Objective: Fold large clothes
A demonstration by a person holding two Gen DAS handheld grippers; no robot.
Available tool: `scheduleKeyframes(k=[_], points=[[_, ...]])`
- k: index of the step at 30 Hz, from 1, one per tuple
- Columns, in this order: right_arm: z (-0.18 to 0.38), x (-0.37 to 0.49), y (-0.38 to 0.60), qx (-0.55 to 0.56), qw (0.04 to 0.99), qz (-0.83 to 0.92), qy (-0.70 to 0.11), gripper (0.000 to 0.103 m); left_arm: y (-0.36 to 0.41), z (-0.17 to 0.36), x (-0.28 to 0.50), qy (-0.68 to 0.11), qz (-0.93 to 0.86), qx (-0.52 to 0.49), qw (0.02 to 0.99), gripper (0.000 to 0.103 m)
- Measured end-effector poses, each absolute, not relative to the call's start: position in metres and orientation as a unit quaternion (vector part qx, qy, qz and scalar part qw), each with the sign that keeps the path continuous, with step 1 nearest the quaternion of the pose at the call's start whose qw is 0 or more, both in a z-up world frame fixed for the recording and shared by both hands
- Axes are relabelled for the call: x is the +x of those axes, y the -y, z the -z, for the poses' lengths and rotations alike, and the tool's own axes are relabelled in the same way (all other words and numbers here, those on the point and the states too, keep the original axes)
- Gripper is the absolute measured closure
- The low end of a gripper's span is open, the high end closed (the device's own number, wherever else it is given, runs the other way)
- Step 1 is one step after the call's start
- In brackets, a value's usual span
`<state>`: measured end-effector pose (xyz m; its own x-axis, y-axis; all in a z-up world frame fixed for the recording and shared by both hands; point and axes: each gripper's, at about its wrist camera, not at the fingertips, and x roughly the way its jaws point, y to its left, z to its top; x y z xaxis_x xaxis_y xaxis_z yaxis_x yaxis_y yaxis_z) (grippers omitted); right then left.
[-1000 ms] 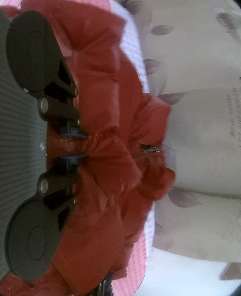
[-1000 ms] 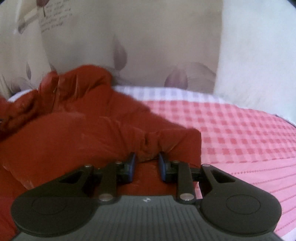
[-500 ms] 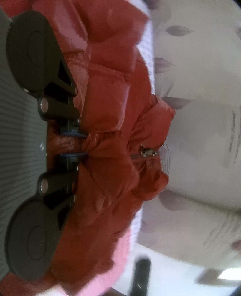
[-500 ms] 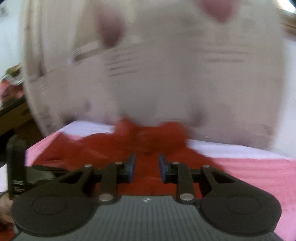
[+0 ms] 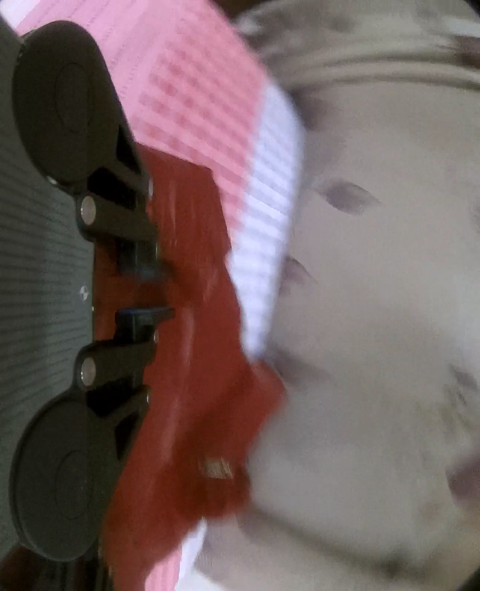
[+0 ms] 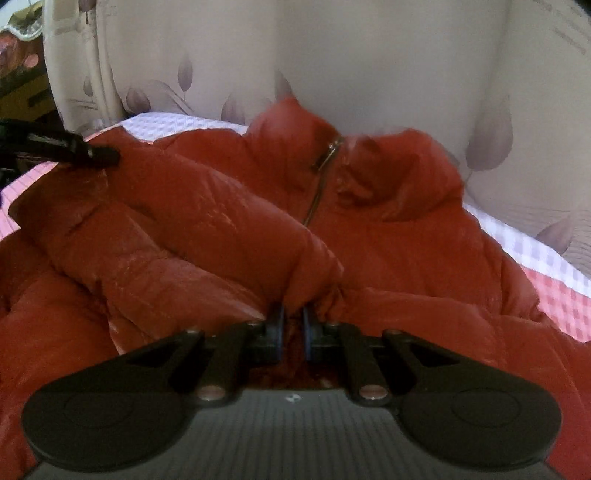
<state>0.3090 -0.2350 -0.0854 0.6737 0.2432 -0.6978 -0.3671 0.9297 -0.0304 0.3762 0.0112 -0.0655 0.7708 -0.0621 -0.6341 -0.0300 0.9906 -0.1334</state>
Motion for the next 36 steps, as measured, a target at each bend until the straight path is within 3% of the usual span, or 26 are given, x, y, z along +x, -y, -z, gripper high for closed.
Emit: scheduleKeyframes(k=[7,16,22,24,26,29,30,34,36], points=[[0.093,0.308,0.24,-0.053,0.919,-0.17,-0.351,0.094,-0.021,0.097,0.381,-0.362,0.033,-0.075,0.928,0.092],[0.099,0.305,0.241,-0.047,0.927,-0.168,-0.332,0.094,-0.019,0.108,0.381,-0.337,0.033,-0.056,0.939,0.092],[0.085,0.306,0.246,-0.033,0.923,-0.166,-0.347,0.09,0.018,0.094,0.366,-0.327,-0.01,0.067,0.942,0.092],[0.067,0.294,0.249,-0.039,0.93,-0.145,-0.336,0.076,0.017,0.082,0.351,-0.32,-0.011,0.066,0.945,0.086],[0.045,0.265,0.263,-0.01,0.942,-0.157,-0.297,0.068,0.014,0.068,0.334,-0.313,-0.01,0.059,0.948,0.063],[0.023,0.204,0.29,0.047,0.95,-0.178,-0.253,0.034,0.013,0.046,0.303,-0.294,-0.007,0.058,0.954,0.056],[0.02,0.183,0.299,0.065,0.951,-0.184,-0.239,0.03,0.014,0.039,0.293,-0.288,-0.003,0.062,0.956,0.056],[0.021,0.083,0.325,0.095,0.955,-0.188,-0.209,0.029,0.023,0.019,0.247,-0.269,0.006,0.074,0.96,0.039],[0.026,0.038,0.331,0.087,0.959,-0.177,-0.205,0.016,0.029,0.012,0.225,-0.26,0.005,0.085,0.962,0.033]])
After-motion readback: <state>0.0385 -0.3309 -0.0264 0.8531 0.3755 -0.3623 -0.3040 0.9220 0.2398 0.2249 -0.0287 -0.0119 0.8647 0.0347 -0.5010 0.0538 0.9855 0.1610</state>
